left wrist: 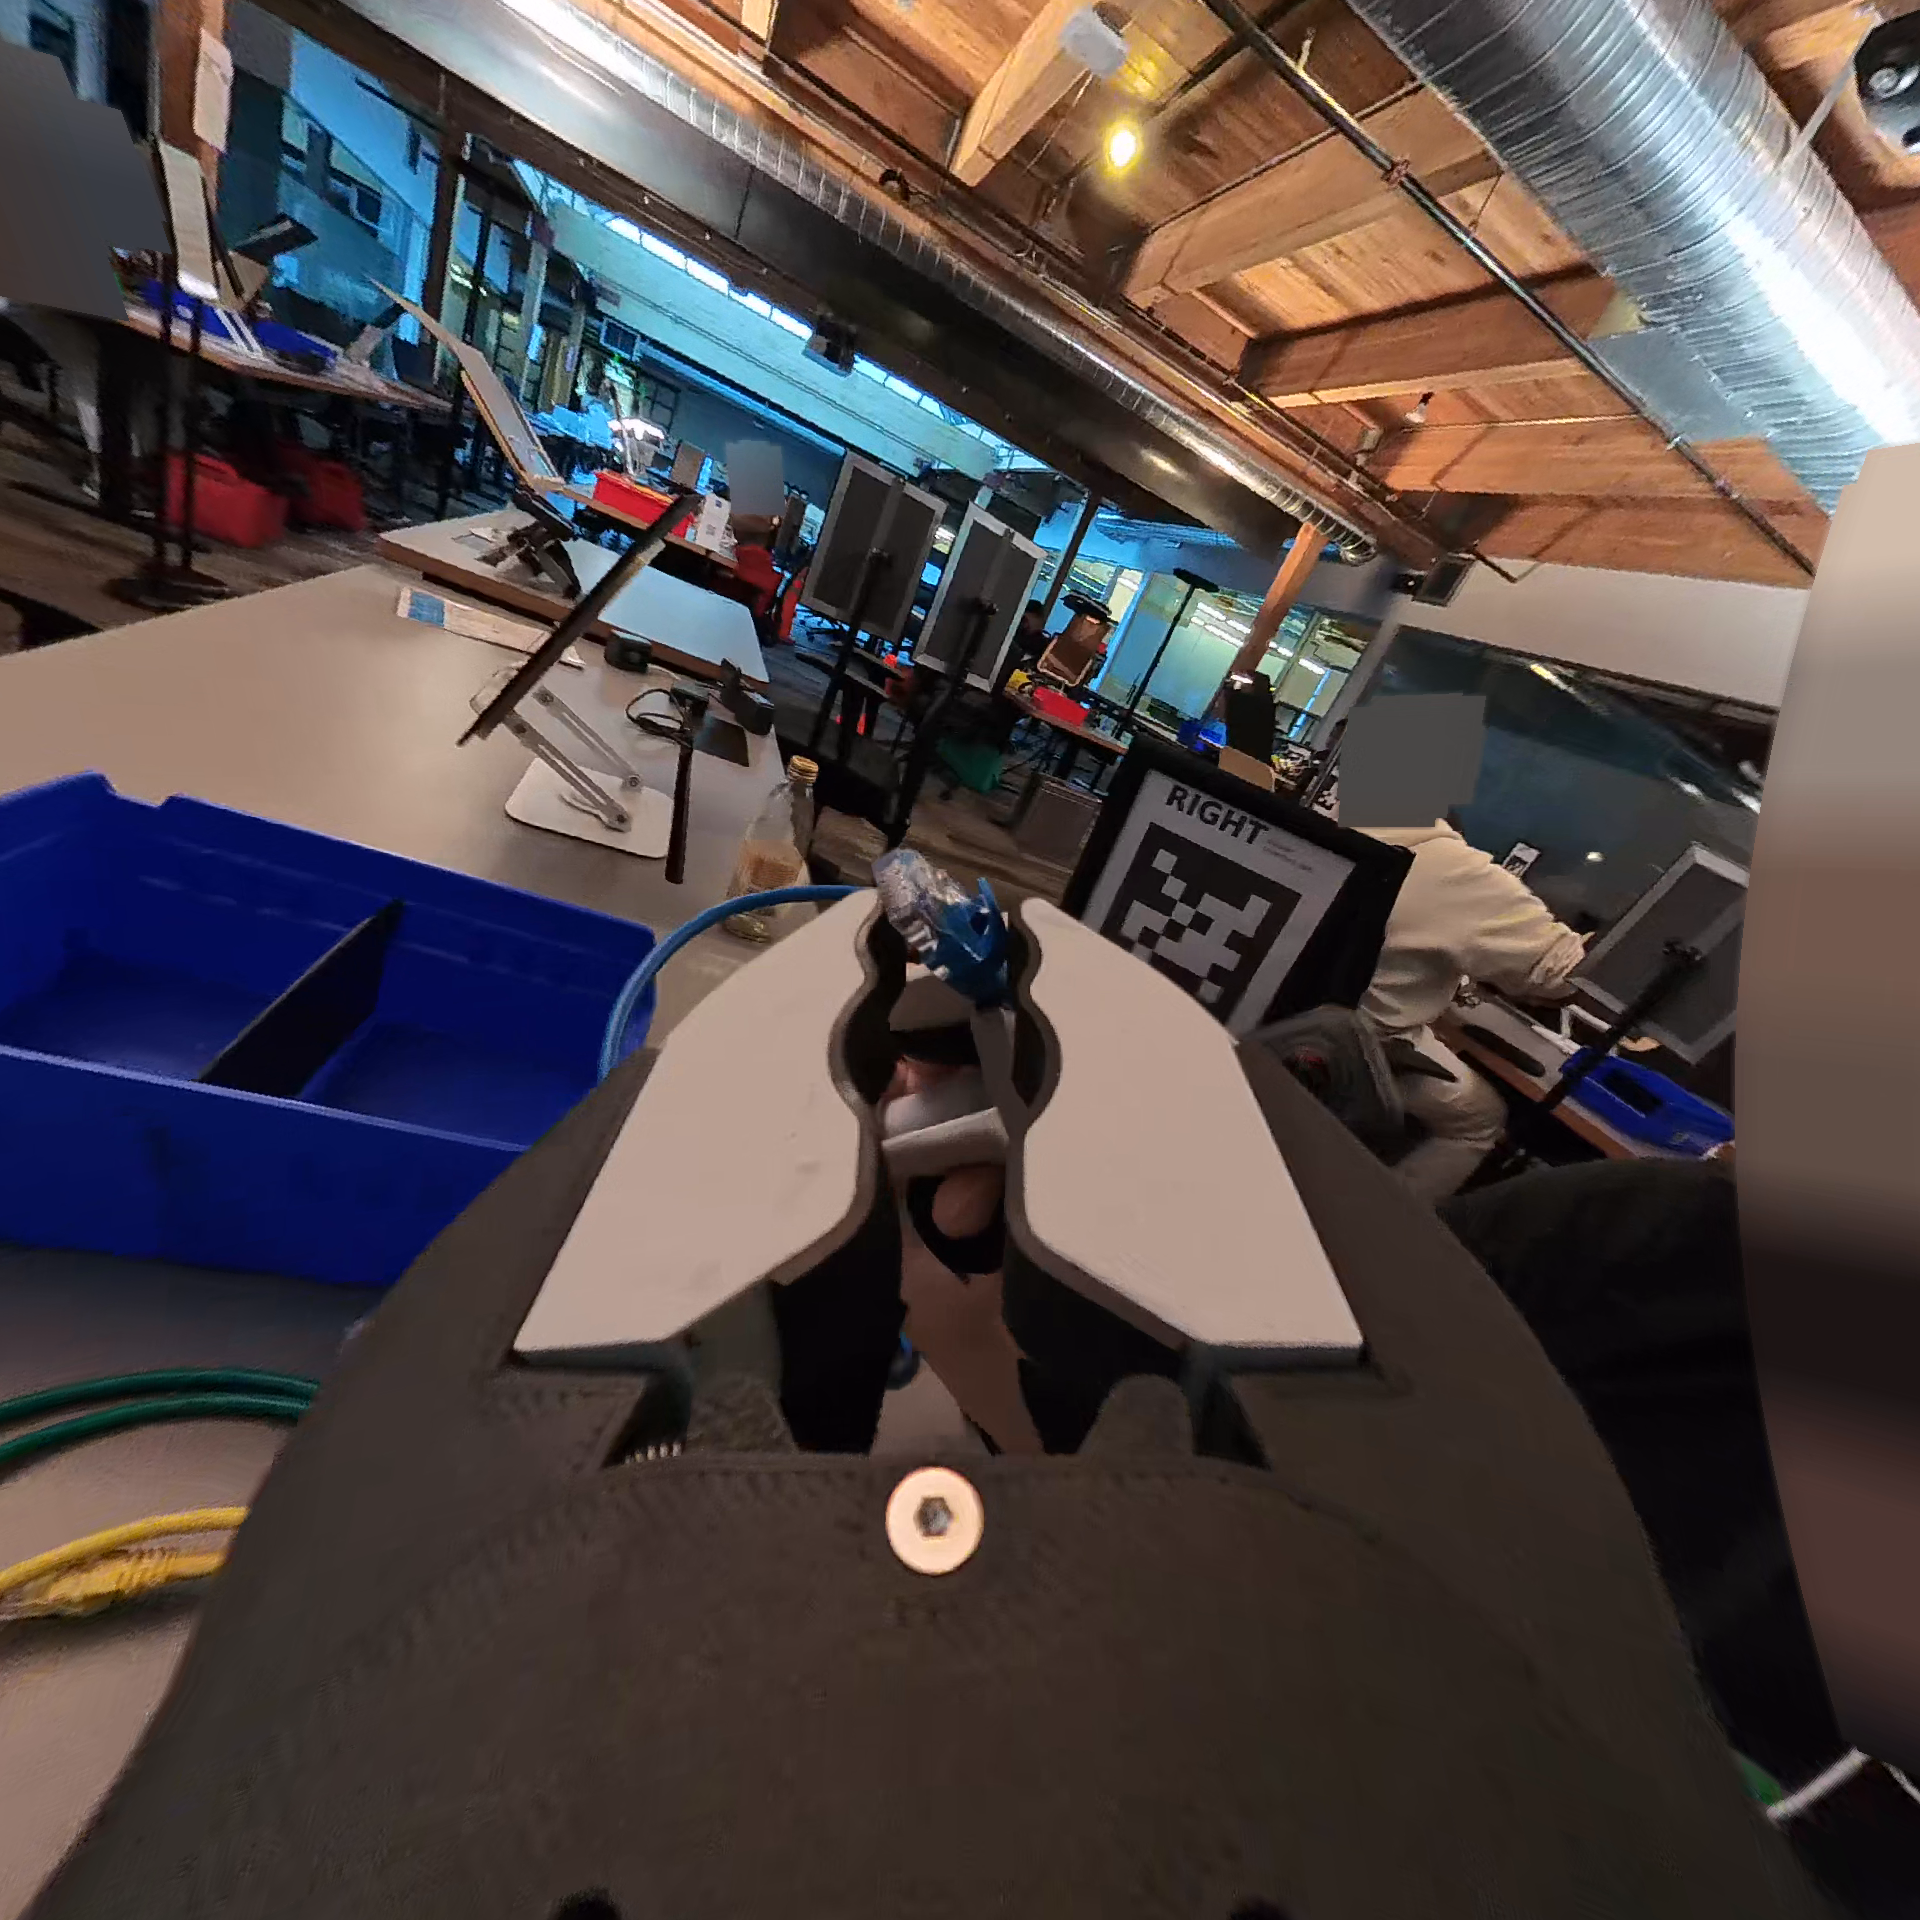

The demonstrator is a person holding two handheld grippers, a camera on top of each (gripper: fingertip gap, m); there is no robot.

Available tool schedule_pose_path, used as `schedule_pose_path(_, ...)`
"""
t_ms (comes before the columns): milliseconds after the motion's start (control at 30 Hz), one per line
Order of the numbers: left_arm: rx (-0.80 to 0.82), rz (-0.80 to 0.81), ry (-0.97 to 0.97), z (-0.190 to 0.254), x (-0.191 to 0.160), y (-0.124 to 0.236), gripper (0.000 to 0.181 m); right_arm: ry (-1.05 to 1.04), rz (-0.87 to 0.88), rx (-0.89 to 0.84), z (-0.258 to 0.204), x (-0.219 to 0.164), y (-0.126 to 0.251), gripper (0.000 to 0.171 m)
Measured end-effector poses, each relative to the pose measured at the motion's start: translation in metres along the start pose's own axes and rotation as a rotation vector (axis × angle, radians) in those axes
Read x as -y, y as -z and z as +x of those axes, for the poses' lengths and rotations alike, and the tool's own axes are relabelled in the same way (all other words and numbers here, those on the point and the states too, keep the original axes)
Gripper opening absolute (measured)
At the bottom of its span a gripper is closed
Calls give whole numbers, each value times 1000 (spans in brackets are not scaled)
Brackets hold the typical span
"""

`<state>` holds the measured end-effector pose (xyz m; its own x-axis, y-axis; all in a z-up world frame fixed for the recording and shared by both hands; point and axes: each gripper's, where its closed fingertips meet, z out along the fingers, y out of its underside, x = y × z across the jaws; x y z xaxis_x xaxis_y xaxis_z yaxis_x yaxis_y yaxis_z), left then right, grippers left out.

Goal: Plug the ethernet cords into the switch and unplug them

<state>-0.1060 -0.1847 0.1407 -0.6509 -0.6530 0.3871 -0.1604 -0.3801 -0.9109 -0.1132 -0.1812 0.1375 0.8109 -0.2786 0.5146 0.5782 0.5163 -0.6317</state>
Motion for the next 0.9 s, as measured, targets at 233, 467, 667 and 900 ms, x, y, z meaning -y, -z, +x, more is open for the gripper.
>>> schedule_pose_path(233, 41, 22, -66, -1, 4, -1, 16, -135, -21, -2, 3, -1, -6, 12)
schedule_pose_path(467, 30, 26, -53, 0, 5, 1, 16, -158, -20, -5, 3, 0, -8, 12)
schedule_pose_path(667, 26, 7, -59, 2, 1, -4, 16, -149, -31, -17, 4, -1, -9, 13)
schedule_pose_path(900, 34, 10, -88, 6, 2, -6, 16, -126, -16, -34, 5, 4, -8, 12)
